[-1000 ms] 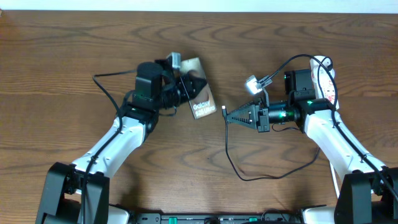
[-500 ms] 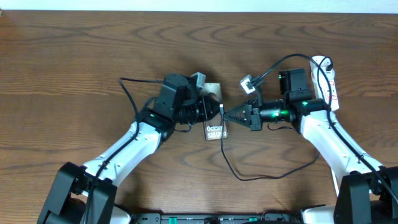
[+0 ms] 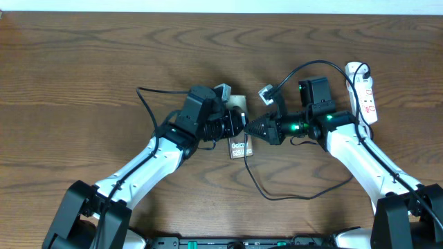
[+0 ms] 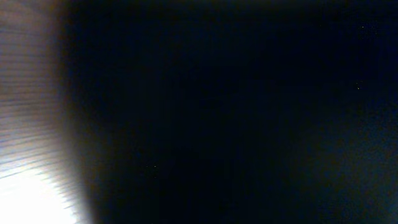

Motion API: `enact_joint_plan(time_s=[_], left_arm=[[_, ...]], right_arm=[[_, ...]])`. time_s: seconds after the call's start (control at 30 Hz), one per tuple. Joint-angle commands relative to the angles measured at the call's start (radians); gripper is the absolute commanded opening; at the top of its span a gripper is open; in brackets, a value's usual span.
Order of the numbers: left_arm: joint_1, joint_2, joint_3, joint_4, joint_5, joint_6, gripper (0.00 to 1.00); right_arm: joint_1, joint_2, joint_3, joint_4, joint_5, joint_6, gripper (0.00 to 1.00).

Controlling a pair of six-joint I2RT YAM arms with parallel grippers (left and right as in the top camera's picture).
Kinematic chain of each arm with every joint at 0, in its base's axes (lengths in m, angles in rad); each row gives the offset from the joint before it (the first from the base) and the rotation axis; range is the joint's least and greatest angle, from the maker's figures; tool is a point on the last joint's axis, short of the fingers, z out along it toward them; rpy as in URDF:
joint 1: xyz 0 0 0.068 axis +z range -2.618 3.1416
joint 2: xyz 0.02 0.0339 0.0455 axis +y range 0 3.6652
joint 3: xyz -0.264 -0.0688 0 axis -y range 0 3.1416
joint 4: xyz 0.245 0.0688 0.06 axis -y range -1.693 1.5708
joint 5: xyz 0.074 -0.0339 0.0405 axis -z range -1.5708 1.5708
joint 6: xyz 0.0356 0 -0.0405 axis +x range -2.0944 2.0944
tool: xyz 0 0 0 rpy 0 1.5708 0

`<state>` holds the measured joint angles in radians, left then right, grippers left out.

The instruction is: Plug charger to phone and switch on socket

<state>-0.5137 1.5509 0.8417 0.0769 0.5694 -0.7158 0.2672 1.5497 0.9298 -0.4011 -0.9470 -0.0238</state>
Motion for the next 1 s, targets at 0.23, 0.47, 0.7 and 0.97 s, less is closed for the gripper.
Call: enact_joint_plan(time_s=[0.23, 0.47, 0.7, 0.97], left_arm=[[-0.003, -0.015, 0.017, -0.214, -0.526, 0.043, 0.07], [-0.002, -0.015, 0.017, -0.290, -0.668, 0.043, 0.07], [-0.002, -0.015, 0.017, -0.308, -0.694, 0.043, 0.07], [-0.002, -0.015, 0.017, -0.313, -0.694, 0.043, 0.07]], right_arm=[[0.012, -0.007, 0.008, -0.140, 0.506, 0.103, 0.45], [0.069, -0.006, 0.058, -0.201, 0.685, 0.307, 0.56], [0.198, 0.115, 0.297, -0.378, 0.874, 0.412, 0.53], [0.264, 0.311, 0.333, -0.302, 0.934, 0.459, 0.46]])
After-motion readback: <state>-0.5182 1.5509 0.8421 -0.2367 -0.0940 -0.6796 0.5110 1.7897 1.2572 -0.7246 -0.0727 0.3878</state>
